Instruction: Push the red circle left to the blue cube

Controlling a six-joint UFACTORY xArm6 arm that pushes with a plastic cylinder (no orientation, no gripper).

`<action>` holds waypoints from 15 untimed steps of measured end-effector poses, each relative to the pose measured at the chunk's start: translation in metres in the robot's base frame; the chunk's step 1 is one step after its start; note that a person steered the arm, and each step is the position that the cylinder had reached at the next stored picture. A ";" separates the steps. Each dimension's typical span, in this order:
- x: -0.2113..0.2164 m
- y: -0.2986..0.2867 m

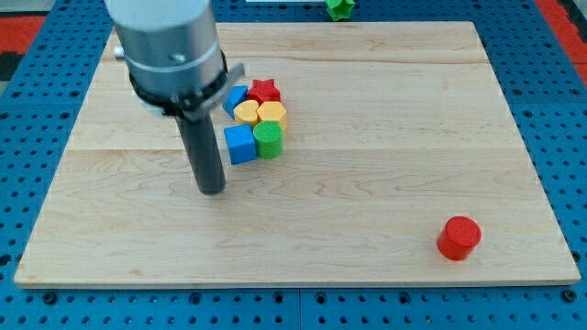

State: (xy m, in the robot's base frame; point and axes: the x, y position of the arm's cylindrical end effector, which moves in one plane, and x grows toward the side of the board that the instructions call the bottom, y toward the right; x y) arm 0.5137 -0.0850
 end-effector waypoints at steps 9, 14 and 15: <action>0.018 0.209; 0.021 0.062; 0.048 0.022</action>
State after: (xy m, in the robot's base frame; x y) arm 0.5618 -0.0633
